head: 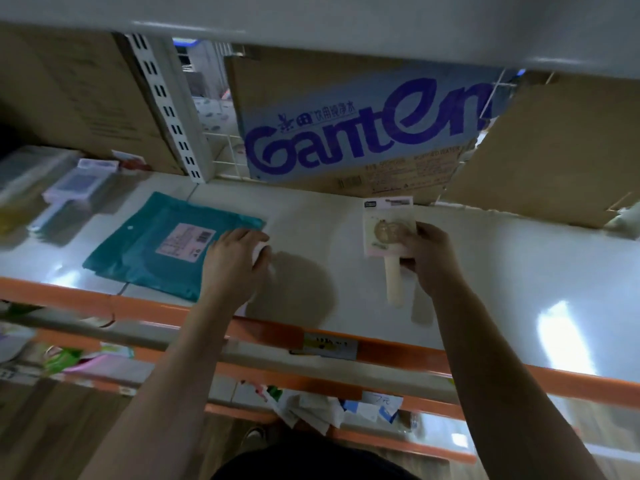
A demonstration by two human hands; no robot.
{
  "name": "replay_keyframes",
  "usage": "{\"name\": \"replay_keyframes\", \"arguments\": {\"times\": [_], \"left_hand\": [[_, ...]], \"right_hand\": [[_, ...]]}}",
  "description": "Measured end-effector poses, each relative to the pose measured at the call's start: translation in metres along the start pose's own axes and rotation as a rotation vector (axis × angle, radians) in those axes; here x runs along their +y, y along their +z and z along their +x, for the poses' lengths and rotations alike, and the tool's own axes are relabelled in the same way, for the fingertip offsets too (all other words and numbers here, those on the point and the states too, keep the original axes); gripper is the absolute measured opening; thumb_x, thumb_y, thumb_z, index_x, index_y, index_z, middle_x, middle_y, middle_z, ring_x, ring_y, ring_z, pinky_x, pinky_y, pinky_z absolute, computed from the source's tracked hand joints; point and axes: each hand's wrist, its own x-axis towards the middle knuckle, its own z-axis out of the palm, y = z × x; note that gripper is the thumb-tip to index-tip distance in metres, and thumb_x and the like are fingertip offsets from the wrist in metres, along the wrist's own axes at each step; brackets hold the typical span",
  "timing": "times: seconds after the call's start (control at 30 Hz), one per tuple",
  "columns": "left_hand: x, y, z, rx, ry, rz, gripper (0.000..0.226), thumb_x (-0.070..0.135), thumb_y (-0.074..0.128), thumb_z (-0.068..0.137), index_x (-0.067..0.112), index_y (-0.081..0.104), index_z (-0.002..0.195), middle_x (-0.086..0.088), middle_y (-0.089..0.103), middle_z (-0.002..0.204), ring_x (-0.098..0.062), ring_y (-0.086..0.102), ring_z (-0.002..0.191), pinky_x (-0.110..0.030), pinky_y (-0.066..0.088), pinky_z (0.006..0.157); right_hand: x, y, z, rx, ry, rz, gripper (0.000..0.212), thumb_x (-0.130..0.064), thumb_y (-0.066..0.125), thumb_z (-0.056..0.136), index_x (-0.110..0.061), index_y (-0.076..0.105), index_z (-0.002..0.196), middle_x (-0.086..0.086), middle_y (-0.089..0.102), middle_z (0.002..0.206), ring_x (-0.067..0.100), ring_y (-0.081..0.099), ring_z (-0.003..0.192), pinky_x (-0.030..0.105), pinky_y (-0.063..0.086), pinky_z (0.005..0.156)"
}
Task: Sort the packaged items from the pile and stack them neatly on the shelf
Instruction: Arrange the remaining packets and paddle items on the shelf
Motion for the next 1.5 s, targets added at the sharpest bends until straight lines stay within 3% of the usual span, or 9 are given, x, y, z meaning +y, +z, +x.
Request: {"name": "replay_keyframes", "arguments": {"times": [0.13,0.27,0.43,0.57,0.7,0.83,1.0,1.27,1.5], "left_hand": [[-0.052,-0.015,-0.010,-0.127,-0.274,0.169,0.069,0.061,0.055,0.088,0.017,0.045,0.140,-0.013,0.044,0.145,-0.036,0.040,0.133,-0.053,0.032,0.108],[-0.075,-0.021,-0.004,-0.186,-0.201,0.235,0.084,0.074,0.051,0.081,0.022,0.039,0.145,-0.009,0.042,0.147,-0.033,0.040,0.132,-0.049,0.032,0.109],[-0.102,-0.033,0.015,-0.307,0.019,0.089,0.080,0.066,0.058,0.083,0.027,0.035,0.149,-0.002,0.034,0.155,-0.029,0.029,0.141,-0.047,0.023,0.115],[-0.125,-0.049,0.026,-0.391,0.177,-0.068,0.076,0.049,0.068,0.085,0.026,0.035,0.150,0.005,0.030,0.158,-0.019,0.023,0.146,-0.033,0.015,0.118],[-0.151,-0.058,0.034,-0.482,0.263,-0.187,0.066,0.035,0.073,0.085,0.022,0.047,0.144,0.005,0.040,0.153,-0.016,0.033,0.141,-0.023,0.020,0.112],[-0.165,-0.062,0.032,-0.144,-0.086,-0.214,0.041,0.041,0.063,0.091,0.016,0.061,0.124,-0.004,0.058,0.124,-0.018,0.054,0.105,-0.028,0.048,0.078],[-0.175,-0.062,0.031,-0.188,-0.416,-0.028,0.075,0.065,0.063,0.081,0.007,0.047,0.125,-0.012,0.046,0.116,-0.030,0.050,0.107,-0.041,0.047,0.083],[-0.180,-0.046,0.051,-0.251,-0.467,-0.096,0.071,0.071,0.072,0.068,0.012,0.060,0.104,-0.008,0.053,0.103,-0.027,0.057,0.094,-0.045,0.054,0.080],[-0.189,-0.051,0.052,-0.228,-0.505,-0.251,0.032,0.042,0.063,0.092,0.010,0.065,0.096,-0.009,0.068,0.094,-0.021,0.062,0.078,-0.036,0.050,0.065]], "right_hand": [[0.005,0.042,-0.010,-0.034,-0.024,-0.038,0.025,-0.015,0.059,0.095,-0.007,0.064,0.118,0.011,0.072,0.102,0.024,0.071,0.088,0.028,0.055,0.060],[0.003,0.079,-0.017,0.000,-0.013,-0.010,0.025,-0.014,0.059,0.095,-0.005,0.065,0.117,0.011,0.073,0.102,0.023,0.072,0.087,0.030,0.056,0.060],[0.007,0.112,-0.023,0.084,0.054,0.088,0.013,-0.016,0.061,0.094,-0.013,0.067,0.105,0.008,0.074,0.101,0.023,0.072,0.089,0.039,0.058,0.072],[0.012,0.134,-0.031,0.136,0.075,0.167,0.021,-0.013,0.059,0.095,-0.007,0.064,0.114,0.011,0.073,0.103,0.022,0.071,0.087,0.035,0.055,0.065],[0.017,0.157,-0.039,0.187,0.087,0.214,0.024,-0.008,0.056,0.096,0.000,0.060,0.118,0.017,0.070,0.105,0.029,0.069,0.090,0.046,0.060,0.072],[0.018,0.169,-0.045,0.239,0.072,0.222,0.019,-0.008,0.056,0.096,-0.003,0.060,0.113,0.013,0.070,0.099,0.023,0.069,0.083,0.039,0.059,0.068],[0.018,0.177,-0.050,0.251,0.065,0.222,0.020,-0.007,0.056,0.095,-0.003,0.060,0.114,0.013,0.069,0.098,0.028,0.068,0.088,0.050,0.057,0.081],[0.016,0.171,-0.050,0.209,0.087,0.198,0.007,-0.009,0.060,0.094,-0.010,0.064,0.100,0.018,0.071,0.103,0.040,0.067,0.099,0.062,0.053,0.085],[0.014,0.159,-0.049,0.184,0.084,0.228,0.013,-0.008,0.059,0.094,-0.007,0.062,0.107,0.013,0.070,0.099,0.028,0.069,0.089,0.045,0.058,0.073]]}}
